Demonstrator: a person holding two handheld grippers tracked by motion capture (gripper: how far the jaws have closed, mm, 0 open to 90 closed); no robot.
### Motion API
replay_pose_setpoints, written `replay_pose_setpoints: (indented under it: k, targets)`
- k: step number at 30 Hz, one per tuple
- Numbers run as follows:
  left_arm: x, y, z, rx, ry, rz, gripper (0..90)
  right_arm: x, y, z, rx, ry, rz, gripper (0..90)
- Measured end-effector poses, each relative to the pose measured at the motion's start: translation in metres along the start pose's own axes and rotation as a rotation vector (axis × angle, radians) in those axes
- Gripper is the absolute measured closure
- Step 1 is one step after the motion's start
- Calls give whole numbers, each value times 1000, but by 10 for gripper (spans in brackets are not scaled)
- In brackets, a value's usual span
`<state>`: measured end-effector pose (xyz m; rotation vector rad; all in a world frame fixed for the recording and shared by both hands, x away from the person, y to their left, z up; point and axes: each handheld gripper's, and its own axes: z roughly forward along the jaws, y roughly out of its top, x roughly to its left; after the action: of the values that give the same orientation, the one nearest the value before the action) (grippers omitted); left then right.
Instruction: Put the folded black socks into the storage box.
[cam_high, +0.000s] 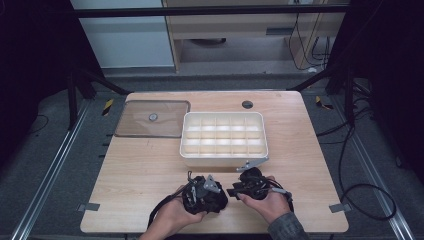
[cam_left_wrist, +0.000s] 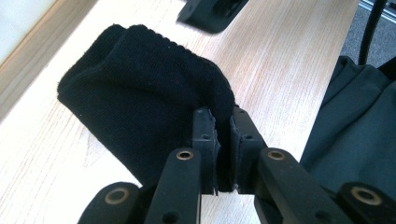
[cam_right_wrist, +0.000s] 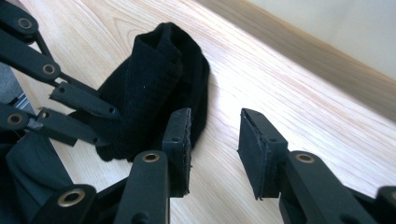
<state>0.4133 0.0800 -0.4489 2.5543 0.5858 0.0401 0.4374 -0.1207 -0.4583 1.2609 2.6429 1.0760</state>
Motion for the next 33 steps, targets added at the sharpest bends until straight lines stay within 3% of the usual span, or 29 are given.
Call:
replay_pose_setpoints:
  k: [6, 12, 33]
  targets:
    - [1, 4, 7, -1, -29, -22, 820, -9, -6, -9, -2, -18, 14, 643]
    - [0, 6, 10, 5, -31, -24, 819, -13, -10, -10, -1, -25, 24, 644]
    - [-1, 12, 22, 22, -87, -44, 819, -18, -15, -13, 3, -31, 35, 646]
